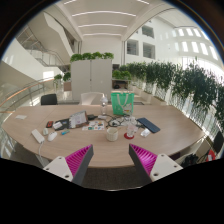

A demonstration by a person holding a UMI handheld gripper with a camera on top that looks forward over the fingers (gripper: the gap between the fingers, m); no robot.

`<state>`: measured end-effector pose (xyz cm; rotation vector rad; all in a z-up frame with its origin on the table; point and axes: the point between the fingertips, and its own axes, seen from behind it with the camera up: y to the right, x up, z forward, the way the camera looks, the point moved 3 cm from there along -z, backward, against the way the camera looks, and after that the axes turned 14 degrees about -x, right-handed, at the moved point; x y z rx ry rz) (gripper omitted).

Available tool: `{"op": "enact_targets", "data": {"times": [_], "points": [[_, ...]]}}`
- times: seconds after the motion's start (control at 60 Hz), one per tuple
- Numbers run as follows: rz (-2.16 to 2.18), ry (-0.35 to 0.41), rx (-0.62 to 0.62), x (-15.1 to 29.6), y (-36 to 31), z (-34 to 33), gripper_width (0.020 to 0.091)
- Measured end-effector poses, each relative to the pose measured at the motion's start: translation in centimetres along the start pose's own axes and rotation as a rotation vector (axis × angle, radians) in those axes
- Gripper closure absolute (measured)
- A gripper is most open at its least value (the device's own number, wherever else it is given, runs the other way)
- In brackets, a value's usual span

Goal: Pour water

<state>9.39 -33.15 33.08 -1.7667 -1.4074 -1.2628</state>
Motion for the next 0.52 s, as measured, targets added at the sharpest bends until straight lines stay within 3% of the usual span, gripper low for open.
{"op": "enact_targets", "data": {"times": [0.517], "points": [[-0.118,0.042,0.169,1.7,13.3,6.9,0.0274]]}}
